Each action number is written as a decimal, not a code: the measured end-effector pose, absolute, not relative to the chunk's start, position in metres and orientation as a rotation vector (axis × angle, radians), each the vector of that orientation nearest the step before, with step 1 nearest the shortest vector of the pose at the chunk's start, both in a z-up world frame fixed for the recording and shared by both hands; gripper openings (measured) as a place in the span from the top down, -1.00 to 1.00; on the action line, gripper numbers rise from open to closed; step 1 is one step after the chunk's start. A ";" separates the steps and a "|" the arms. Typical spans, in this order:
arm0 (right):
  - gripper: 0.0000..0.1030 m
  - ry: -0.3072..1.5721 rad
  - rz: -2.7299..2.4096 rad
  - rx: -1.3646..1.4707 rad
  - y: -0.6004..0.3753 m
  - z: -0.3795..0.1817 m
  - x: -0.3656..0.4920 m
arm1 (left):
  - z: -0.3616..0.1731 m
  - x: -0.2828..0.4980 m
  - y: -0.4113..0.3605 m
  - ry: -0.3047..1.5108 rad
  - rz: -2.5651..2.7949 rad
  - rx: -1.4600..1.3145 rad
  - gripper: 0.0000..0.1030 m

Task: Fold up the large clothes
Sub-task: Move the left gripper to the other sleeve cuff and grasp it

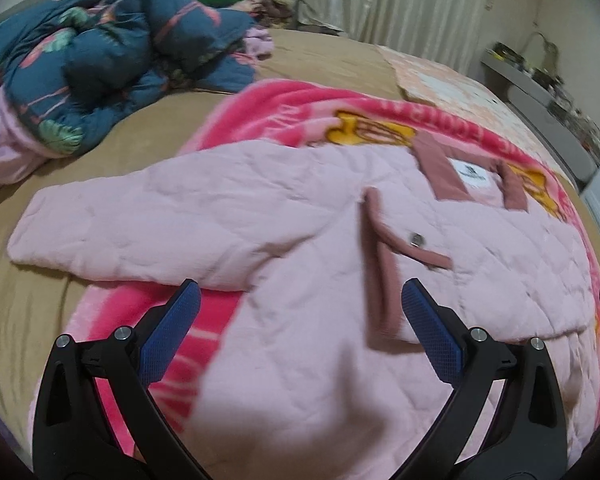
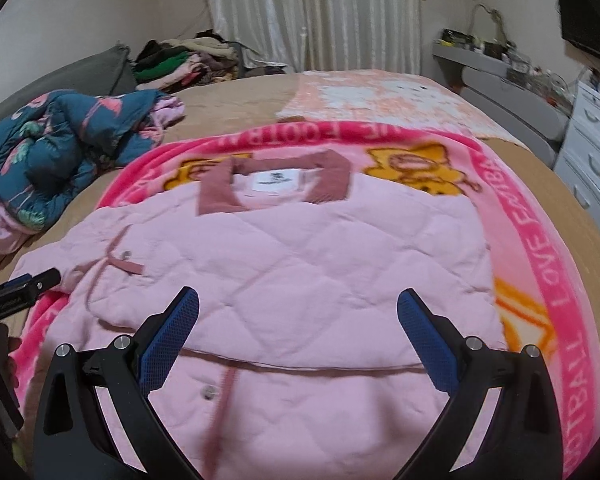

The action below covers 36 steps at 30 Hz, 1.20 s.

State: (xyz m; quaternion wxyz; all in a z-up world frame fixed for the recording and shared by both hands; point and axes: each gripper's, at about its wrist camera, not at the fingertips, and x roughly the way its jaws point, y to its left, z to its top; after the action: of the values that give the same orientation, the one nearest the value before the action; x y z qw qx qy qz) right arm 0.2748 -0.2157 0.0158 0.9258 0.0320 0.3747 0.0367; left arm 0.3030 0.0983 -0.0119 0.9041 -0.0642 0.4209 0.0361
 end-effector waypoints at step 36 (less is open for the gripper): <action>-0.92 0.819 0.422 -0.043 0.001 0.007 0.330 | -0.045 0.311 0.311 0.876 0.519 -0.421 -0.82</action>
State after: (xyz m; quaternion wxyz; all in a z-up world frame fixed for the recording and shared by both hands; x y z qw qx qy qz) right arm 0.3297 0.0008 0.0066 0.8956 -0.0209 0.3951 0.2034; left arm 0.3108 0.3107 -0.0451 0.8520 -0.1999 0.4164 0.2466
